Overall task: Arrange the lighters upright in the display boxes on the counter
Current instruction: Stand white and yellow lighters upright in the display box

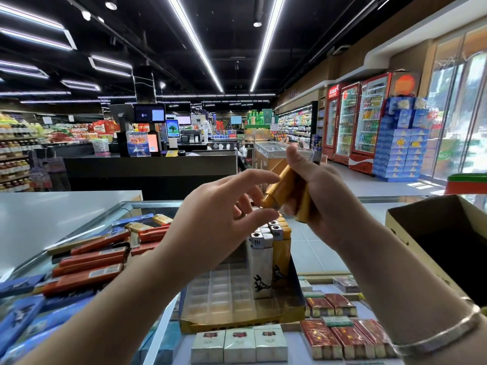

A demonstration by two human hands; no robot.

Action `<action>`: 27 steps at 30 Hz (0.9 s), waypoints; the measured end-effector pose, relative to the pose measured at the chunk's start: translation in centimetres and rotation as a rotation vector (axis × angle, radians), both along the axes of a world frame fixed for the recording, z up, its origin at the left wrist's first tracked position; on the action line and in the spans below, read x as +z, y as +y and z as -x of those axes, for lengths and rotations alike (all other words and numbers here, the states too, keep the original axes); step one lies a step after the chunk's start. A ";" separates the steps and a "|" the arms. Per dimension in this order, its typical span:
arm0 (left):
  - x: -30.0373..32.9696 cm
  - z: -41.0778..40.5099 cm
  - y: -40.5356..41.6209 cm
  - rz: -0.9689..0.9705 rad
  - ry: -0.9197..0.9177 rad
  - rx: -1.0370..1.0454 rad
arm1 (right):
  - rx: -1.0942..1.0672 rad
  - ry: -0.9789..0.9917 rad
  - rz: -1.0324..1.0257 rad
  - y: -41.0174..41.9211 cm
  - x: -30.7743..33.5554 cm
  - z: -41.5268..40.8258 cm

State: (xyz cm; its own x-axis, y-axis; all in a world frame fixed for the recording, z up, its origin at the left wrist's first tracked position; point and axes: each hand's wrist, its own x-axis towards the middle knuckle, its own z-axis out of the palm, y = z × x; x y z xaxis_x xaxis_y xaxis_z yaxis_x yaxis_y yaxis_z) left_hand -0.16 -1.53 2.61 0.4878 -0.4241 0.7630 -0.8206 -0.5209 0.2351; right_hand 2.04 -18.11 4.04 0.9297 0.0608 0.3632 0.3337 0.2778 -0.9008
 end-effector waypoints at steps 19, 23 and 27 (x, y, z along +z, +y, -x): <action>-0.4 0.3 -0.9 0.298 0.155 -0.165 | -0.223 0.211 0.398 -1.0 -1.6 -2.0; -0.8 0.4 -1.2 0.184 0.082 -0.103 | -0.146 0.272 0.601 -0.4 -2.2 -2.3; -1.2 0.5 -1.4 0.088 0.034 -0.104 | -0.155 0.269 0.663 -0.4 -2.5 -2.3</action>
